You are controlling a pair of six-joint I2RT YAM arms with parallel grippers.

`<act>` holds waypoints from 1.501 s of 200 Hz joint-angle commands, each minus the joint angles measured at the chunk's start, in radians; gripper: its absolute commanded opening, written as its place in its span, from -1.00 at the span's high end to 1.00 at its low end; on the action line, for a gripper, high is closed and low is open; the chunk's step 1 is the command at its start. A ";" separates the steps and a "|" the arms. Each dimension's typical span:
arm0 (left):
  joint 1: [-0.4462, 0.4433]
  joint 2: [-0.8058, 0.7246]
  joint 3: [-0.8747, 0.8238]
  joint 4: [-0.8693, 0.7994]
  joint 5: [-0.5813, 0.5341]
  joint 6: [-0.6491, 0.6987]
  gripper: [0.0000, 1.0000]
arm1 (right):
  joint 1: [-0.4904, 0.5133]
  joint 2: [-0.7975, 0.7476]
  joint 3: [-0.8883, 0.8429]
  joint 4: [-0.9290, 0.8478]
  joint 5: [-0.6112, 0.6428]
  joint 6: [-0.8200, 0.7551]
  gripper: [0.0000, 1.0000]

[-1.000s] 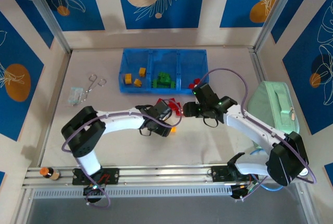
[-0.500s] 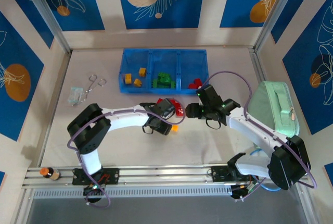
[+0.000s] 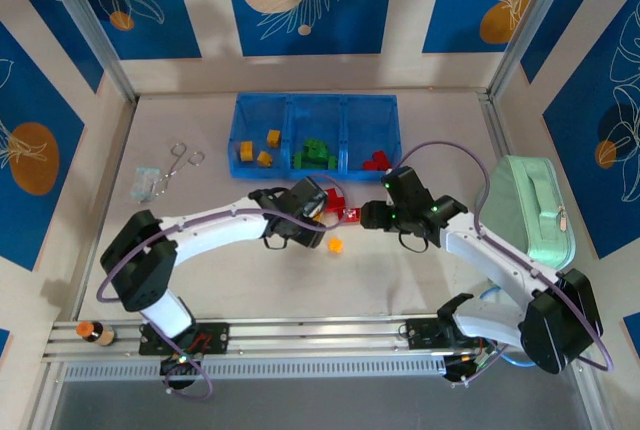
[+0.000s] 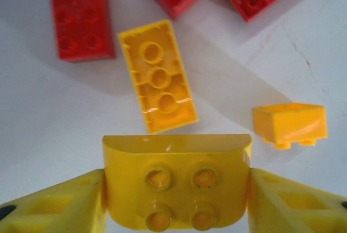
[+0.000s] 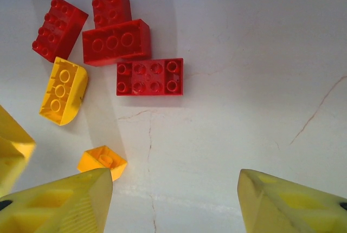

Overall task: Sort the legos into containers by color
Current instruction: Pick up the lego from the center of the table, then place the lego in the container, then pick up the lego from the bottom-center of the table.

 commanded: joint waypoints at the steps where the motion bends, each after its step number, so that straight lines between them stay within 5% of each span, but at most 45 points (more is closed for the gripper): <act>1: 0.116 -0.073 0.018 -0.012 0.001 0.028 -0.21 | -0.006 -0.042 -0.025 -0.009 -0.020 0.024 -0.26; 34: 0.304 -0.087 0.056 0.045 0.042 0.043 -0.24 | -0.004 -0.056 -0.052 -0.006 -0.040 0.046 -0.26; 70: 0.444 0.060 0.214 0.038 0.066 0.074 -0.24 | 0.013 -0.070 -0.067 -0.015 -0.048 0.064 -0.26; 142: 0.556 0.349 0.519 -0.040 0.105 0.088 -0.25 | 0.065 -0.095 -0.079 -0.061 -0.039 0.089 -0.26; 172: 0.564 0.370 0.592 -0.088 0.090 0.090 -0.43 | 0.073 -0.113 -0.087 -0.067 -0.040 0.095 -0.26; 250: 0.552 0.091 0.313 0.057 0.147 0.045 -0.57 | 0.171 -0.034 -0.045 -0.085 0.013 0.094 -0.37; 300: 0.470 -0.176 -0.034 0.200 0.136 -0.016 -0.57 | 0.235 0.100 0.021 -0.066 -0.009 0.072 -0.42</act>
